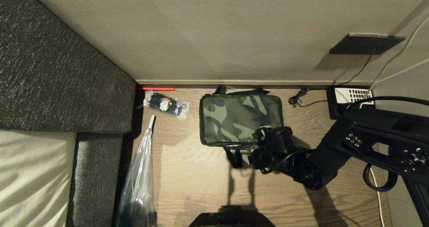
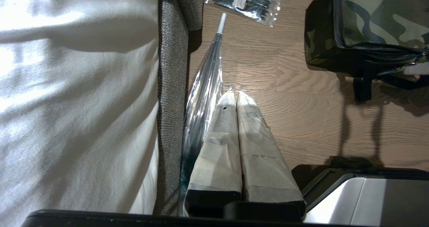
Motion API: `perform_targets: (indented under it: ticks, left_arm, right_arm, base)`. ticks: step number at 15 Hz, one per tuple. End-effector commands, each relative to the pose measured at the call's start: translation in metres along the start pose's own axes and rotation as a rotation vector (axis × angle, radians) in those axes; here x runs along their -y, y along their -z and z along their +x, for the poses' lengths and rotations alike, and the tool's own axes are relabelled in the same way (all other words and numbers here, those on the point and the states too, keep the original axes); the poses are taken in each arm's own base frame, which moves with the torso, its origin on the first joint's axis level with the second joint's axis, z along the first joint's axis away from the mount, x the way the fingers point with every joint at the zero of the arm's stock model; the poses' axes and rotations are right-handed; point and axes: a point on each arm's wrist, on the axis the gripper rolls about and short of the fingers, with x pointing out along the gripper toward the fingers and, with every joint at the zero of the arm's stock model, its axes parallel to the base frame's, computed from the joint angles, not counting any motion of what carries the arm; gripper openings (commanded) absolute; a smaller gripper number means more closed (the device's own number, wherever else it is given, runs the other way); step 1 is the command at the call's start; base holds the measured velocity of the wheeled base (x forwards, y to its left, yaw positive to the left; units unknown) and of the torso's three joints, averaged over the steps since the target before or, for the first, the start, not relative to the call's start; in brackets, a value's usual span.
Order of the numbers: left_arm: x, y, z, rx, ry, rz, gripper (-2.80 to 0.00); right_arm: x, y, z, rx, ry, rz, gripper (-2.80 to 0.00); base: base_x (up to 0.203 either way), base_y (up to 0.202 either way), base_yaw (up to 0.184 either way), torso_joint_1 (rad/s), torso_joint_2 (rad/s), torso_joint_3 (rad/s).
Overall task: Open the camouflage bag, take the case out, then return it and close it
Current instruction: Open the top of the storage box
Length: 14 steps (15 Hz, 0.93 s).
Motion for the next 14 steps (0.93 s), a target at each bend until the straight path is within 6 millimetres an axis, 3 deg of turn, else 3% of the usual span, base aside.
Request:
perform_targets:
  ticks: [1,12,13,14]
  left_arm:
    - [0.000,0.000,0.000,0.000,0.000,0.000,-2.80]
    - [0.000,0.000,0.000,0.000,0.000,0.000,-2.80]
    - [0.000,0.000,0.000,0.000,0.000,0.000,-2.80]
    - [0.000,0.000,0.000,0.000,0.000,0.000,-2.80]
  right_arm:
    - [0.000,0.006,0.012,-0.004,0.020,-0.002,0.00]
    - [-0.001,-0.001,0.030,0.093,0.068,0.023,0.00]
    - [-0.001,0.000,0.032,0.101,0.067,0.026,-2.80]
    - [-0.002,0.000,0.033,0.119,0.062,0.026,-2.80]
  base:
    - [0.000,0.000,0.000,0.000,0.00,0.000]
    - [0.000,0.000,0.000,0.000,0.00,0.000]
    - [0.000,0.000,0.000,0.000,0.00,0.000]
    - [0.000,0.000,0.000,0.000,0.00,0.000]
